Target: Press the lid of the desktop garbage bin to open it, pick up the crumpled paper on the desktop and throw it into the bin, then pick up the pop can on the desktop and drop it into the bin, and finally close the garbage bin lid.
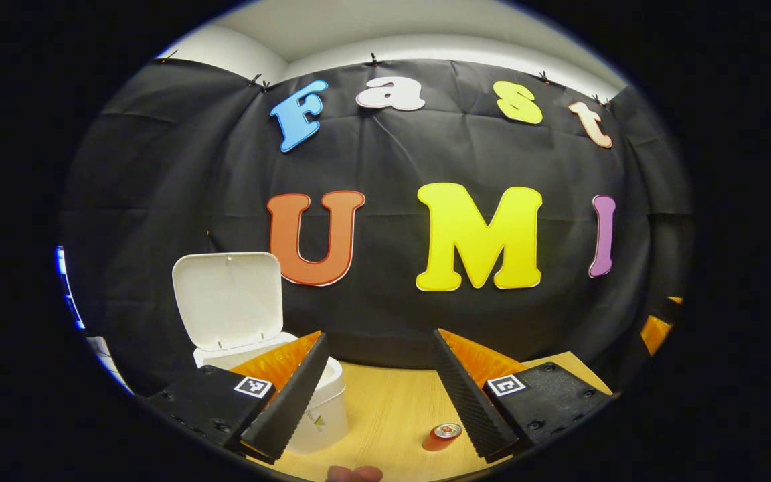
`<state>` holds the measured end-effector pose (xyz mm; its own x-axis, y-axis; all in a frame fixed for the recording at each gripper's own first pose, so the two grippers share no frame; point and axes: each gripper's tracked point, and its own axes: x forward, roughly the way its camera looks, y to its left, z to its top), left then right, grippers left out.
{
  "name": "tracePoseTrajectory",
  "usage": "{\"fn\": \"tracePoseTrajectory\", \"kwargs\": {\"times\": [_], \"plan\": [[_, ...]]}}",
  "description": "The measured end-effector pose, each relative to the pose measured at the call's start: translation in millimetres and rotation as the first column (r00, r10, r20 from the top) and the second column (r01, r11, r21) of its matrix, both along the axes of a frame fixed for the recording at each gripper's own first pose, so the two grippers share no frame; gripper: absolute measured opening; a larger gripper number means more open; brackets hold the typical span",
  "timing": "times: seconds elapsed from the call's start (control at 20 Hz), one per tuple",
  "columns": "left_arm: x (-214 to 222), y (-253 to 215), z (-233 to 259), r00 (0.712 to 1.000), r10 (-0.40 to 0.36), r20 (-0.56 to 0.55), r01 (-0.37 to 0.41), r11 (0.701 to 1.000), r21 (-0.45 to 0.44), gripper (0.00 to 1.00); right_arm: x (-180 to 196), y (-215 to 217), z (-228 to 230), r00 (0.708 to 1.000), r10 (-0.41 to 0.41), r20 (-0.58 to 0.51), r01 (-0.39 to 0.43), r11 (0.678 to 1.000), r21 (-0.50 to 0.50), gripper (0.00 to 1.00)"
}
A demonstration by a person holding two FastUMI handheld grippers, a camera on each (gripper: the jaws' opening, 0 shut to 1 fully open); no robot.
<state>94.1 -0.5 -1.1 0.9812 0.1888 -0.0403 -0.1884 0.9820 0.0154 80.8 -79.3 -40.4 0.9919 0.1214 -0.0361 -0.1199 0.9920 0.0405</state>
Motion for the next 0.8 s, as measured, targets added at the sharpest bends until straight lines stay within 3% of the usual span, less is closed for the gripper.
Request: {"fn": "tracePoseTrajectory", "kwargs": {"times": [0.1,0.15,0.2,0.5,0.8], "plan": [[-5.8,-12.0,0.0,1.000,-0.020,0.006,0.020,1.000,0.000,1.00,-0.2,-5.7,-8.8,1.000,0.004,-0.011,-0.004,1.000,0.009,0.94],[-9.4,-17.2,-2.8,1.000,-0.029,-0.001,0.029,1.000,0.001,0.93,0.5,-6.8,-16.6,1.000,0.007,-0.029,-0.007,1.000,0.011,0.94],[-13.3,-22.4,-5.2,0.999,-0.039,-0.009,0.039,0.999,0.003,1.00,0.3,-5.8,-25.1,0.999,0.021,-0.051,-0.020,1.000,0.020,0.94],[-32.5,-35.3,-29.5,0.994,-0.082,-0.067,0.081,0.997,-0.015,1.00,-1.2,3.0,-61.1,0.990,0.064,-0.124,-0.063,0.998,0.012,0.94],[-46.9,-29.8,-55.4,0.984,-0.113,-0.140,0.115,0.993,0.007,1.00,4.4,33.8,-139.1,0.944,0.137,-0.299,-0.150,0.988,-0.020,0.94]]}}
